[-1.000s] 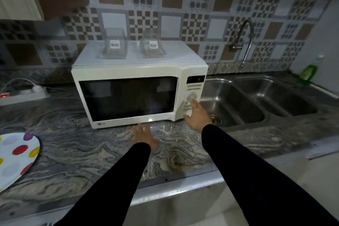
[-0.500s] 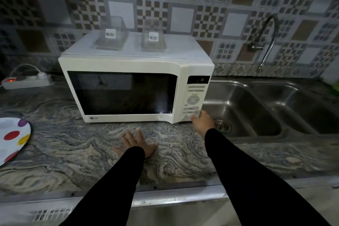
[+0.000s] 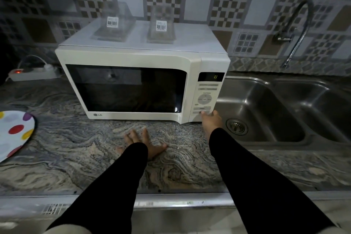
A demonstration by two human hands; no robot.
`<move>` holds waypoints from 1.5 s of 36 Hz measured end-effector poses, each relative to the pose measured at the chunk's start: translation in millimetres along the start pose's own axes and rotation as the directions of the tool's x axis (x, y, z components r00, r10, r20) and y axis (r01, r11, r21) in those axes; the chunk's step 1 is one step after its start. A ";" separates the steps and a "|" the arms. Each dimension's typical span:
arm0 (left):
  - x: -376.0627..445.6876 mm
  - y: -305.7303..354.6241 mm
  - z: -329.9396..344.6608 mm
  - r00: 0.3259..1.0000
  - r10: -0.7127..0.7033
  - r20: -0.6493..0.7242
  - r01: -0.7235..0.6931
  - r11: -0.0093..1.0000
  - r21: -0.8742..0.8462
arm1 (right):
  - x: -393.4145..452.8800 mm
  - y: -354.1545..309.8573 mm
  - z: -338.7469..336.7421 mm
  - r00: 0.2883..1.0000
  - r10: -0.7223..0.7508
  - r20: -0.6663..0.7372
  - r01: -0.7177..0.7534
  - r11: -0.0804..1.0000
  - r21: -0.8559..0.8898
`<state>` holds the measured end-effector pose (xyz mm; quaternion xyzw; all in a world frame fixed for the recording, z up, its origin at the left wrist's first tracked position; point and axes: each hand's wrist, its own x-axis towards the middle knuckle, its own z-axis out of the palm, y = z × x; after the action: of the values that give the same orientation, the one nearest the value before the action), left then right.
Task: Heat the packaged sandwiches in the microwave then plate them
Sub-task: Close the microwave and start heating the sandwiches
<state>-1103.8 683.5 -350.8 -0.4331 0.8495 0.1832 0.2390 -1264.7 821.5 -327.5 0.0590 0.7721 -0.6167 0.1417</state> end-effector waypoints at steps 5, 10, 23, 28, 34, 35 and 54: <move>-0.6 0.1 0.2 1.000 -0.010 0.005 0.010 1.000 0.004 | -0.6 -3.8 0.5 1.000 0.015 -0.012 -0.015 0.998 0.055; -3.2 0.8 -0.5 1.000 -0.009 0.004 0.009 1.000 0.001 | -0.9 -5.5 2.0 0.999 0.020 -0.039 -0.019 0.999 0.034; -3.5 1.1 -1.6 1.000 -0.022 0.004 0.022 1.000 0.019 | 5.3 -15.6 9.7 0.989 0.112 -0.094 -0.113 0.994 0.000; -3.9 0.4 0.1 1.000 -0.011 -0.007 0.011 1.000 -0.004 | 4.8 -18.2 1.1 0.995 0.091 -0.042 -0.094 0.992 -0.088; -9.3 0.0 -1.3 1.000 -0.005 -0.015 0.005 1.000 -0.003 | 2.3 -23.7 -2.6 0.997 0.077 0.017 -0.075 0.991 -0.107; -9.4 0.0 -1.4 1.000 -0.005 -0.015 0.005 1.000 -0.004 | 2.2 -22.5 -2.6 0.997 0.067 0.026 -0.063 0.991 -0.115; -7.5 -0.7 0.7 1.000 -0.005 -0.015 0.006 1.000 0.012 | -0.9 -26.1 -8.5 0.998 -0.048 0.037 0.047 0.999 0.027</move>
<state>-1099.2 688.3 -347.3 -0.4354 0.8513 0.1739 0.2357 -1272.1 823.7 -301.1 0.0312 0.7625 -0.6308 0.1407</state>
